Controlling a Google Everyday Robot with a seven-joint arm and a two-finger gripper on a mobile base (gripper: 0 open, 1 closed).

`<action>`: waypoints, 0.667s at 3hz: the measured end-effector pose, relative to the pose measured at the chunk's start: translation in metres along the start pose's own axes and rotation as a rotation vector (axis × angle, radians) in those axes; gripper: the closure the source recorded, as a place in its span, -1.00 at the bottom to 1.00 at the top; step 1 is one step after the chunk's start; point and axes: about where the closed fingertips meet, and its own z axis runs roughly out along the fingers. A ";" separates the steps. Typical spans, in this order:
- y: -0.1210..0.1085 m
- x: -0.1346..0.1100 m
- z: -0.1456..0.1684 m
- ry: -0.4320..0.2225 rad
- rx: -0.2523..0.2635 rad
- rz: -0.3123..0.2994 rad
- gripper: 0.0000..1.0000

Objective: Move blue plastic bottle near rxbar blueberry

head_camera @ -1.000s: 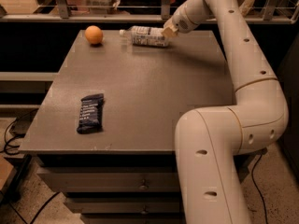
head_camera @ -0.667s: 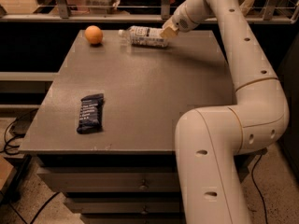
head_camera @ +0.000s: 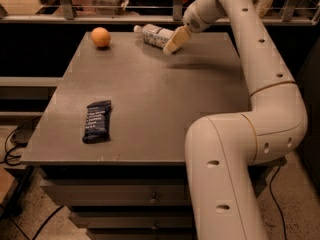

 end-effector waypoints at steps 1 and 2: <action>-0.004 -0.003 -0.003 0.002 0.021 -0.014 -1.00; -0.007 0.003 0.005 -0.001 0.023 0.009 -1.00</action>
Offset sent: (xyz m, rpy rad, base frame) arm 0.0114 -0.0092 -0.0063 0.0225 -0.0118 -0.0498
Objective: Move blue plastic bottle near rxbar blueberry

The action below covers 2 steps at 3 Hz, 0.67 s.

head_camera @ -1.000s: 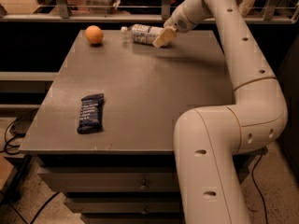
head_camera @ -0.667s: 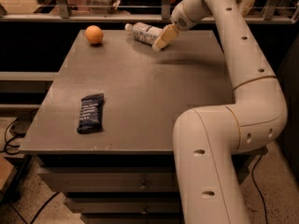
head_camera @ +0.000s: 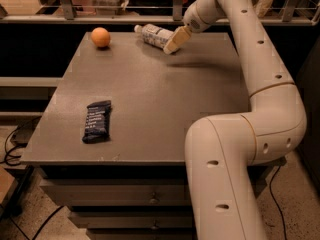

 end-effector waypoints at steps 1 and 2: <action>0.003 0.006 0.013 -0.014 -0.020 0.043 -1.00; 0.008 0.010 0.022 -0.020 -0.043 0.076 -1.00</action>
Offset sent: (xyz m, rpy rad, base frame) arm 0.0048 0.0058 -0.0260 0.0941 0.0890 -0.0279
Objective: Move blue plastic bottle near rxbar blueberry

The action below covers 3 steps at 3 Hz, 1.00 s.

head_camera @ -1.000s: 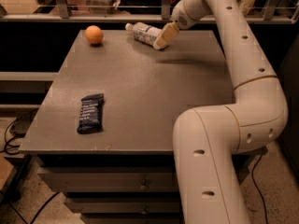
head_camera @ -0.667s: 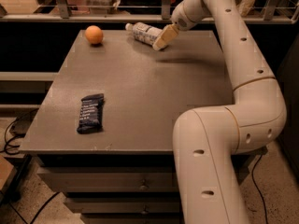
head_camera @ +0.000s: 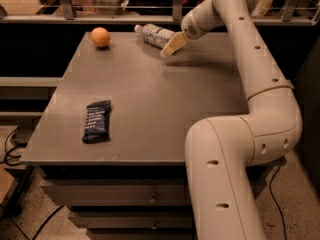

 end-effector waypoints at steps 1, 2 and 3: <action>0.007 0.001 0.004 0.022 -0.022 0.005 -1.00; 0.015 0.001 0.007 0.063 -0.038 -0.003 -0.66; 0.018 0.000 0.007 0.091 -0.039 -0.014 -0.19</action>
Offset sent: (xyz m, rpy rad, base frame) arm -0.0055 0.0068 0.0031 -0.0962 0.0792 0.0201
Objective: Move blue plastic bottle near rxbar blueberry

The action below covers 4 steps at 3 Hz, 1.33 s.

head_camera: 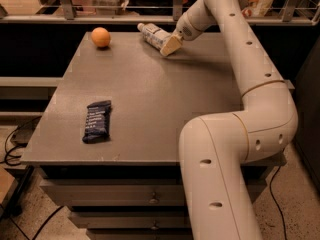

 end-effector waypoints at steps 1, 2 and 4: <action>-0.001 -0.002 -0.002 0.011 0.011 -0.005 0.27; -0.005 -0.007 -0.012 0.023 0.036 -0.016 0.74; -0.003 -0.010 -0.030 0.039 0.043 -0.016 1.00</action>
Offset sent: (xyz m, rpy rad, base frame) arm -0.0009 -0.0131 0.0404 -0.0627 -0.0624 -0.0373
